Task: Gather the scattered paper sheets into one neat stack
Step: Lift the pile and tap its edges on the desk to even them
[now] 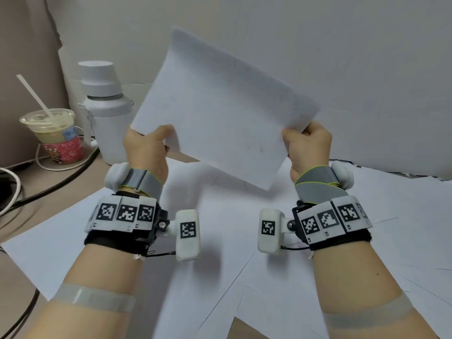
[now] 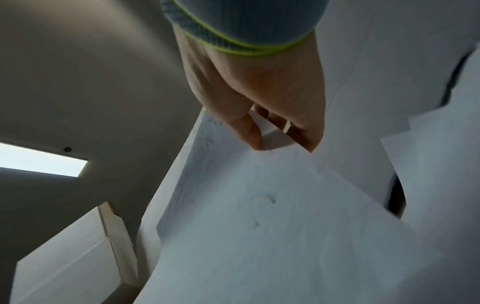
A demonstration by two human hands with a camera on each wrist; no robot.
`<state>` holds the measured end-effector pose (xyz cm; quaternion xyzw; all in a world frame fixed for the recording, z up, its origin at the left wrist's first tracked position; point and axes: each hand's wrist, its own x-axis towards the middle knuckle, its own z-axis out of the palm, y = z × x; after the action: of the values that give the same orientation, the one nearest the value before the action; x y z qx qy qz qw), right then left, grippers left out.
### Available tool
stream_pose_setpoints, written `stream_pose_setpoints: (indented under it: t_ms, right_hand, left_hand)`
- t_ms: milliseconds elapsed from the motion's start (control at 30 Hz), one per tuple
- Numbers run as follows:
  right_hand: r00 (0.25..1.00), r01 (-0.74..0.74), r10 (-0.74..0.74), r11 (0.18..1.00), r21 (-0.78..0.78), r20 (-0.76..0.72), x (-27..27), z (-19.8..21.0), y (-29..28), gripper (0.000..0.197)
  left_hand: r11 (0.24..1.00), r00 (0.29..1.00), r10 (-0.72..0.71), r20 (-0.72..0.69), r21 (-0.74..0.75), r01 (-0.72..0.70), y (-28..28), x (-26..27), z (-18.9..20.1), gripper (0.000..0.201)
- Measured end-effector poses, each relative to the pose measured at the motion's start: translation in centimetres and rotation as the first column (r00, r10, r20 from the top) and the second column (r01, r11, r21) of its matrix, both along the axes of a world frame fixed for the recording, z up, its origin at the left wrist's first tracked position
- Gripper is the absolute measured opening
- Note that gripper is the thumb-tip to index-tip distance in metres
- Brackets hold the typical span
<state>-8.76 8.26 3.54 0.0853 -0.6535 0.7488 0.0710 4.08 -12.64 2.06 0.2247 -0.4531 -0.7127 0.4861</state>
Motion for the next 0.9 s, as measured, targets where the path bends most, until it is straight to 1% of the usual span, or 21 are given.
stream_pose_setpoints:
  t_ms: [33,67,100,167,233,300,400,500,567,600,667,700,767,800,867,900]
  right_hand:
    - [1.000,0.024,-0.024,1.000,0.015,-0.019,-0.1,0.2,0.3,0.017]
    - [0.999,0.034,-0.033,0.999,0.027,-0.043,-0.3,0.2,0.5,0.020]
    - [0.997,0.039,-0.036,0.998,0.041,-0.062,-0.3,0.2,0.6,0.022]
    - [0.995,0.057,-0.051,0.996,0.073,-0.083,-0.5,0.1,0.7,0.022]
    - [0.993,0.070,-0.062,0.994,0.081,-0.100,-0.5,0.1,0.8,0.013]
    - [0.992,0.059,-0.051,0.996,0.065,-0.119,-0.4,0.4,0.8,0.006]
    - [0.993,0.002,0.004,0.998,0.057,-0.115,-0.3,0.5,0.6,0.009]
    - [0.997,-0.031,0.040,0.991,0.133,-0.062,0.2,0.3,0.4,0.009]
    - [0.998,-0.051,0.054,0.980,0.194,-0.011,0.1,0.0,0.4,0.021]
    - [0.999,-0.050,0.053,0.972,0.231,-0.007,0.3,0.0,0.4,0.024]
    - [0.999,-0.042,0.048,0.952,0.303,-0.011,0.8,-0.2,0.2,0.012]
    - [0.999,-0.033,0.039,0.947,0.319,-0.012,0.9,-0.3,0.1,0.024]
    - [0.998,-0.004,0.022,0.949,0.316,-0.053,1.1,-0.1,0.1,0.058]
    - [0.996,0.032,-0.003,0.946,0.324,-0.092,1.3,0.1,0.1,0.072]
    - [0.983,0.085,-0.025,0.943,0.323,-0.184,1.5,0.6,0.4,0.090]
    - [0.972,0.098,-0.020,0.940,0.327,-0.234,1.5,0.8,0.6,0.094]
  left_hand:
    - [0.996,0.995,0.060,0.084,-0.076,-0.053,-0.4,0.4,0.2,0.057]
    - [0.983,0.979,0.114,0.169,-0.163,-0.086,-0.8,0.8,0.5,0.062]
    - [0.967,0.962,0.142,0.234,-0.240,-0.084,-1.1,1.2,0.7,0.064]
    - [0.931,0.932,0.138,0.335,-0.366,-0.007,-1.4,1.7,1.2,0.061]
    - [0.889,0.901,0.136,0.412,-0.452,0.072,-1.6,2.0,1.5,0.055]
    - [0.875,0.898,0.127,0.420,-0.473,0.098,-1.9,1.8,1.6,0.051]
    - [0.889,0.926,0.098,0.365,-0.450,0.083,-1.7,1.5,1.5,0.052]
    - [0.878,0.940,0.102,0.324,-0.473,0.068,-1.5,1.3,1.0,0.043]
    - [0.876,0.943,0.113,0.313,-0.480,0.054,-1.4,1.2,0.6,0.038]
    - [0.875,0.944,0.115,0.309,-0.481,0.051,-1.5,0.9,0.3,0.039]
    - [0.873,0.942,0.109,0.317,-0.483,0.062,-1.5,0.6,-0.2,0.048]
    - [0.869,0.945,0.096,0.313,-0.489,0.074,-1.5,0.4,-0.4,0.058]
    - [0.848,0.952,0.077,0.295,-0.521,0.092,-1.5,0.4,-0.6,0.082]
    - [0.830,0.952,0.088,0.293,-0.550,0.092,-1.6,0.4,-0.5,0.093]
    - [0.775,0.950,0.133,0.284,-0.627,0.080,-1.7,0.6,-0.3,0.105]
    - [0.736,0.950,0.157,0.271,-0.673,0.071,-1.8,0.6,-0.2,0.105]
